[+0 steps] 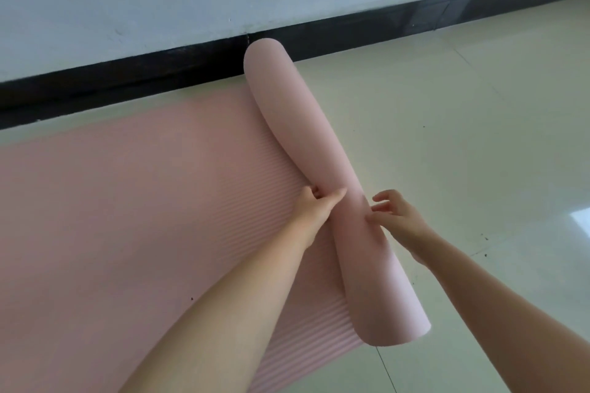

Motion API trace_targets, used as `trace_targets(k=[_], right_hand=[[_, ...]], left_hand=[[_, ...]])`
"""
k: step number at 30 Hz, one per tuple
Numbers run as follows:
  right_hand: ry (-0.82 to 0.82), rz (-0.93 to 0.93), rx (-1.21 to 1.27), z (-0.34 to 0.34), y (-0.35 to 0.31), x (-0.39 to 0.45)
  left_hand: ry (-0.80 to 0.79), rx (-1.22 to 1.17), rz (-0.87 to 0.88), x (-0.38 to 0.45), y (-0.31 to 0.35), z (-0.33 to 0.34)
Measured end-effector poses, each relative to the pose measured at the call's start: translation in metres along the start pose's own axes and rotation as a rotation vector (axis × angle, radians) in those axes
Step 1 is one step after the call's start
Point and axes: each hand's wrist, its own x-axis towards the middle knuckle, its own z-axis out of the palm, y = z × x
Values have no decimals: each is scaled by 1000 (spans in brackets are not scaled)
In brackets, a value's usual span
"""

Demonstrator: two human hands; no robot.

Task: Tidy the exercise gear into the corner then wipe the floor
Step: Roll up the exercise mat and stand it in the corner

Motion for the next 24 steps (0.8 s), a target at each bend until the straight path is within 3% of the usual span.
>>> trace_targets(k=[6,11,15,18,24], right_hand=[[-5,-32,-47,16,-6,2],[108,12,-34,38,0,8],[114,143,43,48,-1,14],[37,217,-116,53,-7,13],[-97,186,-374,54,-21,13]], left_hand=[[-111,-221,-102,3,-1,-20],[-79,-239,-175,4,-14,-44],[136,106,-96,11,-26,-56],[315,473,80,9,-25,-61],[324,865,318,-3,-28,-66]])
